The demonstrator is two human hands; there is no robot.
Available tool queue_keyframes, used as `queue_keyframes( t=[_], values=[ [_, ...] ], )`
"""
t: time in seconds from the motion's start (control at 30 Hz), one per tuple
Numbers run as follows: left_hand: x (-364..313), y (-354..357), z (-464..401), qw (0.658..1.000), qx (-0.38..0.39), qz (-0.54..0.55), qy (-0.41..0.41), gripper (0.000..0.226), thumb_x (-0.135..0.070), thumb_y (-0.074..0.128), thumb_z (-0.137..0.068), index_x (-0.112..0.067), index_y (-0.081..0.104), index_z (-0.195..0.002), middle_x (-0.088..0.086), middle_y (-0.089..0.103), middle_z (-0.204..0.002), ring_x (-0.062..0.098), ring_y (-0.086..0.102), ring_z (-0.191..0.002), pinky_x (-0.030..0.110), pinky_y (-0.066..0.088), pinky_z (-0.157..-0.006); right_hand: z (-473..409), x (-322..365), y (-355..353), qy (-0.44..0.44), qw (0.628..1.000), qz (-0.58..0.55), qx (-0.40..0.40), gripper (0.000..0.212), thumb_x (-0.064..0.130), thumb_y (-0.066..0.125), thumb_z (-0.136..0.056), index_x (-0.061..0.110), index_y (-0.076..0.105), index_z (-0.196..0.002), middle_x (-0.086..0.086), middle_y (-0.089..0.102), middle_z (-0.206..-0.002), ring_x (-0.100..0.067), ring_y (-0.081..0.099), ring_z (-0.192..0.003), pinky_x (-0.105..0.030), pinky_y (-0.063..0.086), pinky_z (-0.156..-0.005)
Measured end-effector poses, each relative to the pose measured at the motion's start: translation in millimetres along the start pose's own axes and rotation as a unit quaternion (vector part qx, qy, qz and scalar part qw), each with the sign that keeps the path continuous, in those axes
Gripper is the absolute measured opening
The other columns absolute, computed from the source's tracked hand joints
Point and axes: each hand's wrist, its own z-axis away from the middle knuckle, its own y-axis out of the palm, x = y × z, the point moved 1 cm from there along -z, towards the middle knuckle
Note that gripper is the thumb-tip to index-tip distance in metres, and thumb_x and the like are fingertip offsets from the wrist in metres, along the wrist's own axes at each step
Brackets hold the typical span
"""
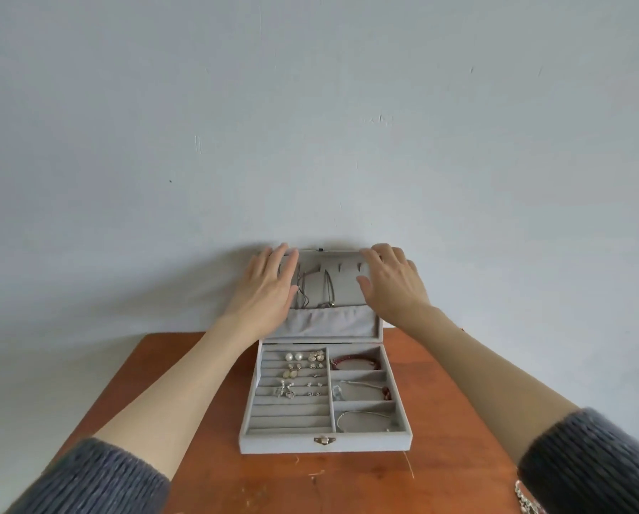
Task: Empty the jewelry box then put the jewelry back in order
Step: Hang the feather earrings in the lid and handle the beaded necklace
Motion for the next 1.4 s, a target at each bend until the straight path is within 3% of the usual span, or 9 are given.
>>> queue_keyframes(
  t=[0.17,0.33,0.43,0.5,0.6,0.73,0.93,1.13,1.4],
  values=[
    [-1.7,9.4,-10.7,0.999,-0.039,-0.012,-0.001,0.054,-0.025,0.040,-0.096,-0.001,0.024,-0.141,0.018,0.030,-0.140,0.035,0.028,-0.127,0.044,0.024,-0.109,-13.2,-1.6,10.7,0.009,0.999,0.026,-0.028,0.035,0.023,0.042,-0.095,0.012,0.046,-0.127,-0.008,0.041,-0.132,-0.028,0.036,-0.121,-0.037,0.032,-0.097],
    [-0.1,6.0,-13.4,0.999,-0.044,-0.007,0.008,0.054,-0.023,0.041,-0.096,-0.001,0.023,-0.142,0.016,0.032,-0.138,0.033,0.030,-0.127,0.044,0.022,-0.110,-13.7,3.0,13.9,0.017,0.999,0.032,-0.032,0.036,0.025,0.043,-0.094,0.012,0.044,-0.128,-0.008,0.039,-0.132,-0.028,0.035,-0.121,-0.039,0.031,-0.095],
    [-5.3,-6.6,-10.3,0.998,-0.065,0.011,-0.004,0.049,-0.012,0.045,-0.093,-0.005,0.030,-0.139,0.016,0.037,-0.129,0.032,0.036,-0.114,0.040,0.040,-0.090,-9.9,2.0,6.2,0.000,0.998,0.042,-0.050,0.035,0.024,0.043,-0.094,0.016,0.046,-0.129,-0.008,0.042,-0.128,-0.029,0.037,-0.117,-0.039,0.032,-0.092],
    [-7.6,-16.9,-5.5,0.997,-0.080,-0.010,0.005,0.052,0.002,0.049,-0.084,-0.008,0.038,-0.133,0.016,0.041,-0.119,0.031,0.038,-0.104,0.037,0.040,-0.080,-5.0,1.2,-1.8,-0.016,0.997,0.043,-0.067,0.032,0.025,0.043,-0.095,0.017,0.052,-0.125,-0.009,0.045,-0.122,-0.029,0.040,-0.112,-0.038,0.032,-0.089],
    [-10.5,-29.4,5.1,0.995,-0.095,-0.014,0.007,0.064,0.015,0.046,-0.070,-0.011,0.044,-0.128,0.015,0.045,-0.115,0.031,0.040,-0.100,0.037,0.037,-0.083,7.4,1.4,-12.9,-0.039,0.996,0.025,-0.075,0.028,0.026,0.046,-0.095,0.015,0.059,-0.118,-0.009,0.050,-0.117,-0.029,0.043,-0.108,-0.036,0.033,-0.087],
    [-21.6,-39.9,28.7,0.995,-0.092,-0.001,0.023,0.056,0.013,0.049,-0.075,-0.013,0.046,-0.124,0.009,0.057,-0.110,0.025,0.051,-0.103,0.035,0.034,-0.092,35.2,4.4,-22.9,-0.064,0.996,0.003,-0.068,0.025,0.024,0.049,-0.094,0.014,0.058,-0.115,-0.006,0.057,-0.112,-0.026,0.049,-0.104,-0.035,0.032,-0.088],
    [-32.3,-52.0,74.6,0.997,-0.028,0.029,0.067,0.051,0.007,0.050,-0.084,-0.015,0.045,-0.129,0.003,0.056,-0.118,0.016,0.051,-0.107,0.029,0.038,-0.098,84.8,10.6,-28.0,-0.082,0.997,-0.013,-0.004,0.027,0.025,0.052,-0.092,0.016,0.054,-0.118,-0.003,0.058,-0.114,-0.022,0.050,-0.108,-0.030,0.033,-0.092],
    [-46.9,-45.9,111.3,0.993,0.055,0.011,0.107,0.053,0.009,0.045,-0.083,-0.017,0.044,-0.130,0.003,0.051,-0.117,0.017,0.048,-0.102,0.028,0.044,-0.086,133.9,18.4,-11.6,-0.084,0.995,-0.002,0.047,0.030,0.024,0.053,-0.092,0.018,0.053,-0.121,-0.002,0.053,-0.121,-0.022,0.047,-0.113,-0.032,0.036,-0.096],
    [-54.3,-21.1,146.8,0.992,0.082,0.072,0.057,0.054,0.007,0.047,-0.087,-0.022,0.044,-0.132,0.000,0.047,-0.117,0.015,0.044,-0.100,0.027,0.042,-0.084,162.0,20.8,13.5,-0.067,0.995,0.012,0.073,0.027,0.016,0.048,-0.092,0.016,0.053,-0.118,-0.002,0.051,-0.120,-0.022,0.046,-0.111,-0.031,0.038,-0.092]
  ],
)
